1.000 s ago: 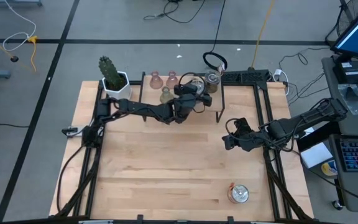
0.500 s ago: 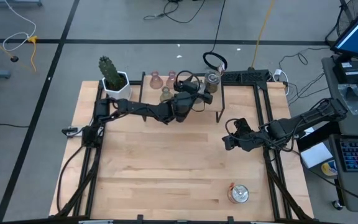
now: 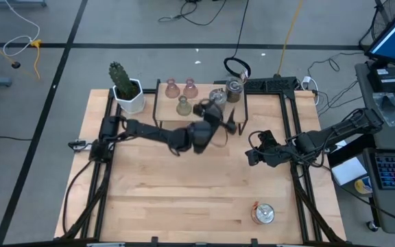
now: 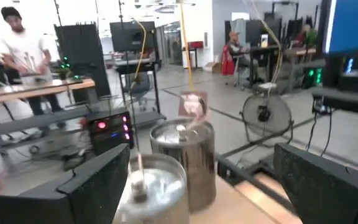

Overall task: Pick & Place candle stick holders
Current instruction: Put the top silver scented candle on the shelf

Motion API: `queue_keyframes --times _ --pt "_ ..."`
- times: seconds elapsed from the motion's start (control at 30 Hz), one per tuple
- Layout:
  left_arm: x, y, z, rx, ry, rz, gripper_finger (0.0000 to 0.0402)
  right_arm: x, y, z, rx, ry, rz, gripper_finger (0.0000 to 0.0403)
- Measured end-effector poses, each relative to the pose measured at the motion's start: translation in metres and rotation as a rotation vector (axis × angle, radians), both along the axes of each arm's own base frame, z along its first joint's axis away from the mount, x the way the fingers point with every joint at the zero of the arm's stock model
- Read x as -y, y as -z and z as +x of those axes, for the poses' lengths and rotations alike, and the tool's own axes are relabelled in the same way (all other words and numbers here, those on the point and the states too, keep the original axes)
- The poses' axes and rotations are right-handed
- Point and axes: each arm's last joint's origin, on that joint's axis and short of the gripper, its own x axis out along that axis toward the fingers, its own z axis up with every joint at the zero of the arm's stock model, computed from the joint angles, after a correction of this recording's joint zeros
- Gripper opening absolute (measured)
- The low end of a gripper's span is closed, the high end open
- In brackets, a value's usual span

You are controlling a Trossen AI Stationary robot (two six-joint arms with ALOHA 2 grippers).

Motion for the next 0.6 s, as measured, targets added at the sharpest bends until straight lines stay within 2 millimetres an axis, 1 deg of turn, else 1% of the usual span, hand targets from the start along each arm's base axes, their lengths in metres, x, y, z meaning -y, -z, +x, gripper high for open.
queue_keyframes --times 0.13,0.27,0.37,0.5,0.6 --pt "0.032 -0.001 -0.003 -0.075 -0.008 0.011 0.0390 0.000 0.000 -0.001 -0.007 0.000 -0.003 0.0045" --pt "0.052 0.004 -0.006 -0.134 -0.001 0.005 0.0390 0.001 0.002 -0.002 -0.028 0.004 -0.007 0.0045" --pt "0.057 0.008 -0.007 -0.153 -0.044 -0.002 0.0390 0.001 0.003 -0.003 -0.043 0.006 -0.007 0.0045" --pt "0.057 0.007 -0.010 -0.149 -0.120 -0.007 0.0390 0.001 0.003 -0.003 -0.045 0.006 -0.008 0.0045" --pt "0.060 0.005 -0.012 -0.175 -0.183 0.010 0.0390 0.001 0.003 -0.003 -0.044 0.006 -0.008 0.0045"
